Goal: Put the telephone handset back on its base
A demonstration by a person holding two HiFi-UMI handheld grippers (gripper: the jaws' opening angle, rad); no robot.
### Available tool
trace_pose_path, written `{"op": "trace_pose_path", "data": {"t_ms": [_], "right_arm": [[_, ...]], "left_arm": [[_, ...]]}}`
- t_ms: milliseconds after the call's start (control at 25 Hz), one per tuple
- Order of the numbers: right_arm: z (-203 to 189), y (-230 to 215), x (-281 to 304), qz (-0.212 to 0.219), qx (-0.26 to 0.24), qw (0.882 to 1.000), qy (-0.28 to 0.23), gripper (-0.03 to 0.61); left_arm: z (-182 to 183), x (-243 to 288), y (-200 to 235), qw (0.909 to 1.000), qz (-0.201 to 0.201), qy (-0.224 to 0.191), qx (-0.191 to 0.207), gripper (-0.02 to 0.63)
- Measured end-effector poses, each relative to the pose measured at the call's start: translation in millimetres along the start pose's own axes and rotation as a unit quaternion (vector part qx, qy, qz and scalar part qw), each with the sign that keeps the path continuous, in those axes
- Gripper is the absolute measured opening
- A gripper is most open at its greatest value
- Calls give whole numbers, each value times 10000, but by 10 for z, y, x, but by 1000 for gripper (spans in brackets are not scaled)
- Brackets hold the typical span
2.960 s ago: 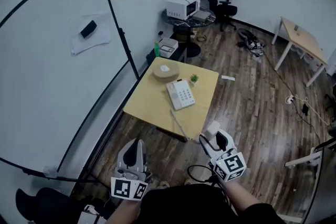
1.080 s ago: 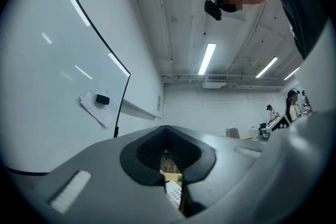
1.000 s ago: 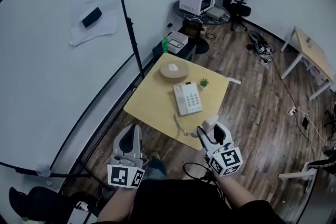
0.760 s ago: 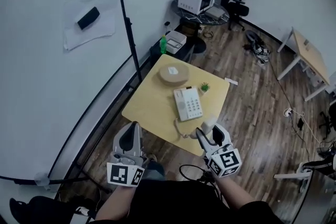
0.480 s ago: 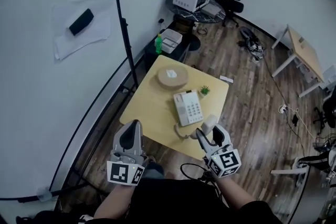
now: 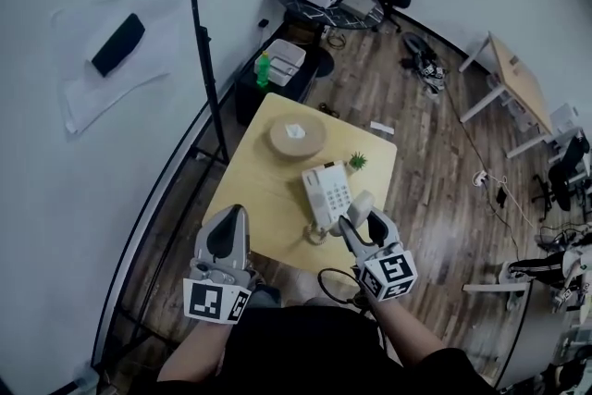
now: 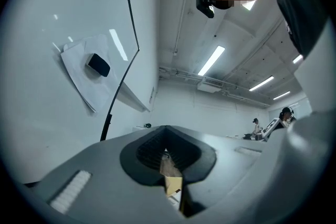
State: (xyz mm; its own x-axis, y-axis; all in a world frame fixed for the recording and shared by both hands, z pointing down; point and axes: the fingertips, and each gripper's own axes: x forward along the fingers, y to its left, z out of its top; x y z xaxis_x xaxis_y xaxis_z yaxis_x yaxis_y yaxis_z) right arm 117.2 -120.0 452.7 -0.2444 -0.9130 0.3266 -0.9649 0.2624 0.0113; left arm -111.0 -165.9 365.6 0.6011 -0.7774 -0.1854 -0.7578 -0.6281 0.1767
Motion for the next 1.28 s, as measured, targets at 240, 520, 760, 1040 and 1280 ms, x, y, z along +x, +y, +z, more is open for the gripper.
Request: {"op": "trace_pose_path", "data": {"t_ms": [240, 520, 760, 1040, 1280], "right_arm": [[-54, -103, 304, 25, -139, 9995, 281, 230], [-197, -331, 671, 166, -345, 9970, 665, 230], [-502, -513, 1109, 310, -350, 9924, 1142, 230], [-1058, -639, 1683, 365, -87, 9824, 1831, 230], [-1630, -666, 1983, 281, 85, 9671, 2527, 230]], "left_arm": [[-139, 167, 84, 9999, -34, 57, -137, 0], [-221, 169, 27, 9997, 167, 116, -149, 0], [-379, 89, 57, 9985, 459, 268, -164, 0], [-703, 24, 157, 9955, 766, 476, -299, 0], [-873, -46, 213, 9932, 912, 614, -386, 0]]}}
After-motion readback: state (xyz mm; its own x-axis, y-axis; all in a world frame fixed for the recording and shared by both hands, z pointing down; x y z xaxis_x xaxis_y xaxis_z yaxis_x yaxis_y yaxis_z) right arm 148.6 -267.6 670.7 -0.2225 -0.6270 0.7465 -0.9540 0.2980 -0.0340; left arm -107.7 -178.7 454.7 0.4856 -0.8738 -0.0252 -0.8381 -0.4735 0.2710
